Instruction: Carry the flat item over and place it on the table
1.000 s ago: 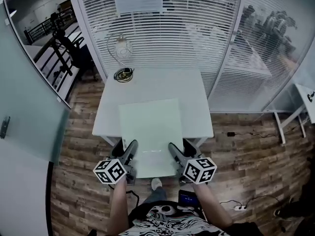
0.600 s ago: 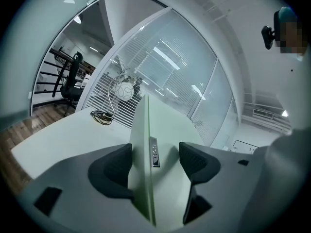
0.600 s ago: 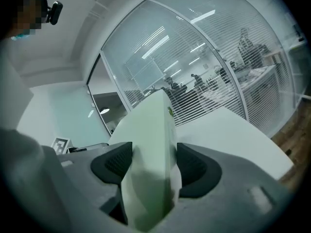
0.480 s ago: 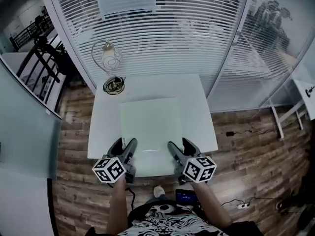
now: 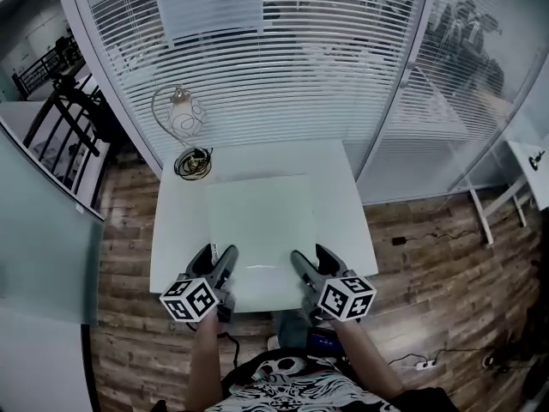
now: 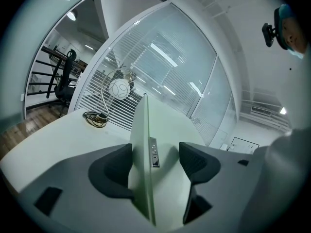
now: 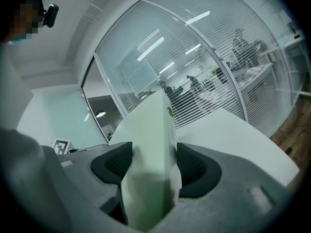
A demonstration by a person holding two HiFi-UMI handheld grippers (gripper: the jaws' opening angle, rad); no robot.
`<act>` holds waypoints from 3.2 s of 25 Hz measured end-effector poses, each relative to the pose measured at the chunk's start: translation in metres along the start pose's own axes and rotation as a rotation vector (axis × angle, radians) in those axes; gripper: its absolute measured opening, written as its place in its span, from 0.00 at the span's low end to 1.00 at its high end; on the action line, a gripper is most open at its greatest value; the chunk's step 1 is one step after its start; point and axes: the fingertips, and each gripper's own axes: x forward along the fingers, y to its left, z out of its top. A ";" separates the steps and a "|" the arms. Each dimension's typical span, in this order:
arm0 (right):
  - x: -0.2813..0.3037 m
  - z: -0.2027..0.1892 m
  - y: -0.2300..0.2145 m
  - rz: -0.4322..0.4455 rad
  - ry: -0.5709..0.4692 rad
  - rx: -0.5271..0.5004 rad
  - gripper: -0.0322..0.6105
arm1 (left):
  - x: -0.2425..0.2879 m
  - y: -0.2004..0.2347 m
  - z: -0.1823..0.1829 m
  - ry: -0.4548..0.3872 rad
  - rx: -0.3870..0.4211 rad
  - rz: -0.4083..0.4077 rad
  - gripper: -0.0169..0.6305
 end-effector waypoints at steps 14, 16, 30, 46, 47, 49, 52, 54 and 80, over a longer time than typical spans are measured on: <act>0.025 0.014 -0.016 0.013 0.011 -0.018 0.48 | 0.025 0.006 0.010 -0.023 0.003 0.015 0.49; 0.029 0.013 -0.016 0.014 0.016 -0.016 0.48 | 0.026 0.010 0.010 -0.021 -0.001 0.019 0.49; 0.046 0.003 -0.029 -0.004 0.055 0.006 0.48 | 0.040 0.027 0.001 0.012 -0.025 0.041 0.49; 0.059 -0.020 -0.052 -0.037 0.117 0.044 0.48 | 0.056 0.047 -0.025 0.069 -0.065 0.069 0.49; 0.061 -0.021 -0.052 -0.039 0.121 0.046 0.48 | 0.057 0.050 -0.026 0.074 -0.068 0.073 0.49; 0.065 -0.025 -0.054 -0.044 0.131 0.052 0.48 | 0.059 0.055 -0.030 0.085 -0.076 0.078 0.49; 0.071 -0.032 -0.059 -0.051 0.147 0.064 0.48 | 0.063 0.063 -0.035 0.100 -0.091 0.082 0.49; 0.074 -0.034 -0.062 -0.059 0.153 0.070 0.48 | 0.066 0.067 -0.037 0.109 -0.096 0.081 0.49; 0.121 -0.067 -0.112 -0.123 0.274 0.152 0.48 | 0.115 0.117 -0.075 0.228 -0.177 0.138 0.47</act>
